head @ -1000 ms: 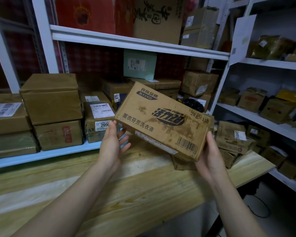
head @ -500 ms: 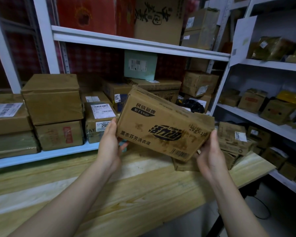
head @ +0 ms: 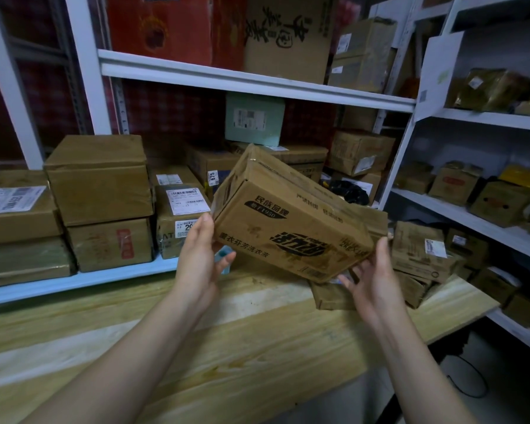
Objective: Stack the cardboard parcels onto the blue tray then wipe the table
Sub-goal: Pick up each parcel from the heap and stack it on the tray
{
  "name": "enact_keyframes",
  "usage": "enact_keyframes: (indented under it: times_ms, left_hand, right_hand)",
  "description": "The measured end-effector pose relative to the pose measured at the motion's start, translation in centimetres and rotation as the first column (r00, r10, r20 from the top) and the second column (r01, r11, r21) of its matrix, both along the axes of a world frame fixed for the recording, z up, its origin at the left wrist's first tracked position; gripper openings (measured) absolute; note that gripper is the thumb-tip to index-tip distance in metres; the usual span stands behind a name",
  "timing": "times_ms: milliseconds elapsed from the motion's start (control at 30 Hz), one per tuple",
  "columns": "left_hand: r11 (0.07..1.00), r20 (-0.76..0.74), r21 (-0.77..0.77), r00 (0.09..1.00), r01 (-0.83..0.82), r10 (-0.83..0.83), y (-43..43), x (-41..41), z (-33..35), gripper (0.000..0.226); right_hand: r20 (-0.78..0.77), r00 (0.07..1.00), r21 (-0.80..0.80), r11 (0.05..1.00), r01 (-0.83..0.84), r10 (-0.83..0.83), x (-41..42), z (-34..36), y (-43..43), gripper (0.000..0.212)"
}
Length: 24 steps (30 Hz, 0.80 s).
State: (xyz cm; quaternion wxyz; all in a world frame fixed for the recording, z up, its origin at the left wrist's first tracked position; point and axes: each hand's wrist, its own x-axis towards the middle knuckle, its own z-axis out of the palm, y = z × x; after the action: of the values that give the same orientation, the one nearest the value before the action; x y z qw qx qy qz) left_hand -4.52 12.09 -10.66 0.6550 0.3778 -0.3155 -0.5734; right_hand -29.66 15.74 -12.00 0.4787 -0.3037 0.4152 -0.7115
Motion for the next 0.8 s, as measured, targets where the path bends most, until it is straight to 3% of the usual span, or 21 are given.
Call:
enact_keyframes:
  times_ms: [233,500,667,800]
  left_hand:
    - [0.996,-0.076,-0.079,0.996,0.036,-0.042,0.3,-0.1,0.6,0.033]
    - [0.979,0.072,-0.173,0.993,0.104,-0.093,1.4,-0.6,1.7,0.034]
    - [0.987,0.077,-0.128,0.993,0.100,-0.091,1.3,-0.5,1.3,0.028]
    - [0.990,0.141,-0.053,0.983,0.130,-0.121,1.0,-0.4,0.3,0.049]
  right_hand:
    - [0.052,0.997,0.143,0.989,0.042,-0.050,-0.4,-0.9,-0.7,0.042]
    - [0.217,0.976,0.100,0.994,-0.036,0.013,0.5,-0.5,-0.2,0.023]
    - [0.202,0.979,-0.011,0.999,-0.030,0.031,0.5,-0.6,-0.4,0.043]
    - [0.235,0.972,-0.042,0.999,0.008,0.002,0.7,-0.4,-0.6,0.051]
